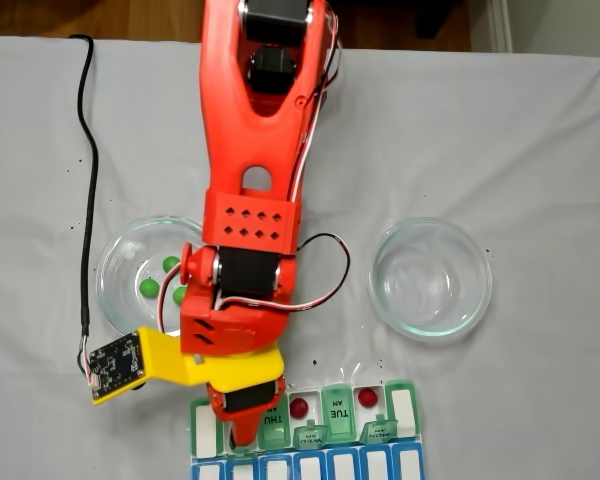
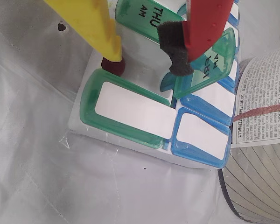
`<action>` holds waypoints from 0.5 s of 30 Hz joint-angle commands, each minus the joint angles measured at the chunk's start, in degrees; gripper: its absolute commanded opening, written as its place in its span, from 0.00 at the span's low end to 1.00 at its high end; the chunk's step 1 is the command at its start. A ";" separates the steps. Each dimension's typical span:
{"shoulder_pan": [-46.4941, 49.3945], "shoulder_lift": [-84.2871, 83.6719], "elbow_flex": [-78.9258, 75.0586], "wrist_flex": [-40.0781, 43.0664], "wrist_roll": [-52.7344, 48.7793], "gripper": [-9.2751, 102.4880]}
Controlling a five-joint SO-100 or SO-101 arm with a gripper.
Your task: Sort medicines into box.
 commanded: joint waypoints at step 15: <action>7.03 24.87 -2.64 26.81 -15.29 0.08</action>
